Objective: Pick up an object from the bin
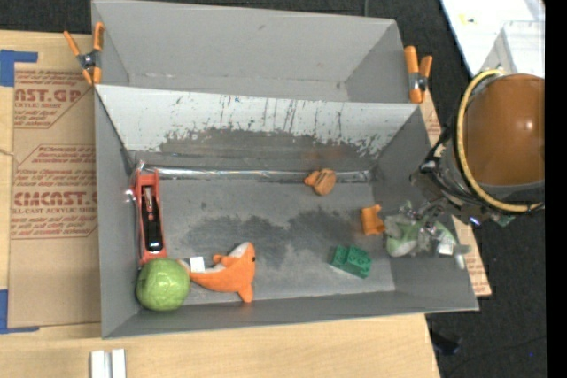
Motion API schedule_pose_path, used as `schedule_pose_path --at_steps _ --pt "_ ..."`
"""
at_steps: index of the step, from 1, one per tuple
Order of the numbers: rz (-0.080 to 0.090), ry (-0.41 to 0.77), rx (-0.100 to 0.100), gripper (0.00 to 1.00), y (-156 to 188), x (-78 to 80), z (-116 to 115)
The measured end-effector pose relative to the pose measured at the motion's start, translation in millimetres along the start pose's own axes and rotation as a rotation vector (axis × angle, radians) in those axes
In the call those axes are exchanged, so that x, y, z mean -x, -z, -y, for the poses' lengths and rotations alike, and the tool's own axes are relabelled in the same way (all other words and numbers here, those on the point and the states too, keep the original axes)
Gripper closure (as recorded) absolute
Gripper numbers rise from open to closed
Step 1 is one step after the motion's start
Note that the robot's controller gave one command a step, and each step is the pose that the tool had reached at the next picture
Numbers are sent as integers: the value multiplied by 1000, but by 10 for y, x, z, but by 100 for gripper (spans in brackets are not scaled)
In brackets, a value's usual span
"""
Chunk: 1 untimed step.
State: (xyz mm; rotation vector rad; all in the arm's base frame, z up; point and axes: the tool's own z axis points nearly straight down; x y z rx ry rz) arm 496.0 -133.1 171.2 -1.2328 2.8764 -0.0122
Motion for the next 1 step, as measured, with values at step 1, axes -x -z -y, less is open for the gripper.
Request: schedule_pose_path --at_steps 1 --pt "0 -1 3 100 405 9 -5"
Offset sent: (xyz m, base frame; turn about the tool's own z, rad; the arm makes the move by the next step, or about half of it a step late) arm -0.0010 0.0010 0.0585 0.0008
